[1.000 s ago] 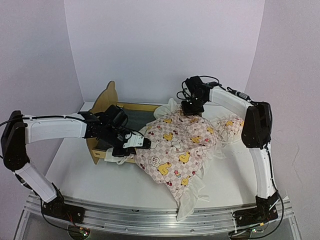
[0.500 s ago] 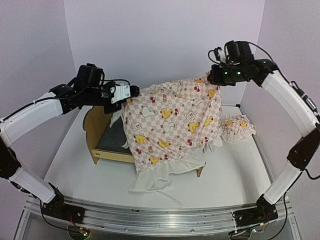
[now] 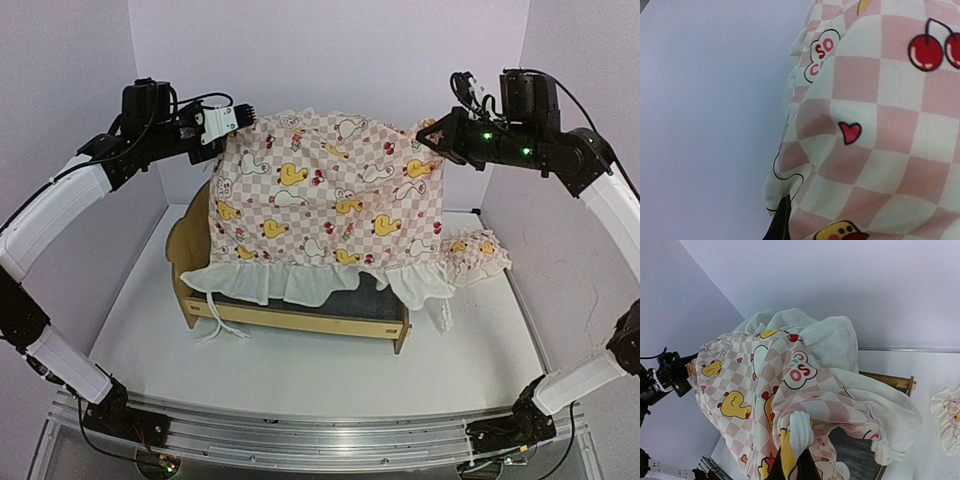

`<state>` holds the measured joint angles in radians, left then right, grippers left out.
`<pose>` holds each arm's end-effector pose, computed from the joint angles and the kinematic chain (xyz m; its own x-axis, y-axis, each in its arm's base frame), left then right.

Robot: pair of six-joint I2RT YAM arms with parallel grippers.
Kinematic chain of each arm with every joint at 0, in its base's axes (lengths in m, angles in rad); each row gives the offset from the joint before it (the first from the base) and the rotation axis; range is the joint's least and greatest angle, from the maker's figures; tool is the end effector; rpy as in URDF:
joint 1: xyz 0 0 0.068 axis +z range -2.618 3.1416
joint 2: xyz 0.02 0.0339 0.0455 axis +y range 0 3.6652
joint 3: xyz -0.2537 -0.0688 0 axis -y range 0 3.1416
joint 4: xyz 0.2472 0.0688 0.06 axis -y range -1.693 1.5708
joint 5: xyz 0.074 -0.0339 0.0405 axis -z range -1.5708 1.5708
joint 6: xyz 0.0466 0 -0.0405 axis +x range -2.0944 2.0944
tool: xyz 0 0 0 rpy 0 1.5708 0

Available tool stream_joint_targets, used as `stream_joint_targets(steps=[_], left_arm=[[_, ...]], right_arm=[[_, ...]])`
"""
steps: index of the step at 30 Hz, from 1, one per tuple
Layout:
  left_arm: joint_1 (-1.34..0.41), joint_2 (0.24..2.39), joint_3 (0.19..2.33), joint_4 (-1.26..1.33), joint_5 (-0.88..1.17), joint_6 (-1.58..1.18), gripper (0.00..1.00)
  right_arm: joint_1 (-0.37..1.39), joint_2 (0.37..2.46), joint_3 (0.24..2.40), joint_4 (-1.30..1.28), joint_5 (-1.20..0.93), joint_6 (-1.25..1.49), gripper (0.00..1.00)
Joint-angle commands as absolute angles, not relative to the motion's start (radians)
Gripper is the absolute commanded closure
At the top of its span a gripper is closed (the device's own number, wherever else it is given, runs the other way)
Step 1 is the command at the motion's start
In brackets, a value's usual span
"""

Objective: Set up the pet bed

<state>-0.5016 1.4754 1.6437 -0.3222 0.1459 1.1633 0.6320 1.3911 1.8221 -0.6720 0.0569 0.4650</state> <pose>0.3020 -0.1734 0.4482 0.4991 0.7623 -0.4121 0.3619 0.2488 0.8984 0.2365 0.1699 0.4921 -0.4166 0.2498 -0.8741 -0.4010 0.8124 0.4233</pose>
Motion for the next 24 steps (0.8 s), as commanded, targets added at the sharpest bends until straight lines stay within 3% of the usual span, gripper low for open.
stream_joint_targets(steps=[1, 7, 14, 15, 16, 19, 22, 24], left_arm=[[-0.447, 1.496, 1.701, -0.321, 0.14, 1.177, 0.98], [-0.399, 1.585, 1.68, -0.344, 0.162, 1.169, 0.97], [-0.386, 1.727, 1.675, -0.23, 0.119, 1.204, 0.94], [-0.385, 1.749, 1.674, -0.208, 0.105, 1.209, 0.91], [-0.385, 1.774, 1.677, -0.186, 0.085, 1.213, 0.85], [-0.383, 1.826, 1.723, -0.168, 0.023, 1.202, 0.46], [-0.384, 1.828, 1.77, -0.205, 0.022, 1.178, 0.26], [-0.383, 1.812, 1.791, -0.233, 0.031, 1.167, 0.2]], right_arm=[[0.644, 1.396, 1.814, -0.622, 0.031, 0.525, 1.0], [0.624, 1.569, 1.826, -0.626, 0.217, 0.446, 1.0], [0.557, 1.838, 1.952, -0.626, 0.287, 0.414, 0.99], [0.547, 1.867, 1.962, -0.626, 0.293, 0.418, 0.93], [0.535, 1.891, 1.967, -0.626, 0.294, 0.426, 0.76], [0.49, 1.956, 1.996, -0.668, 0.257, 0.441, 0.33], [0.465, 1.967, 2.02, -0.789, 0.247, 0.397, 0.16], [0.464, 1.936, 2.003, -0.841, 0.237, 0.351, 0.13]])
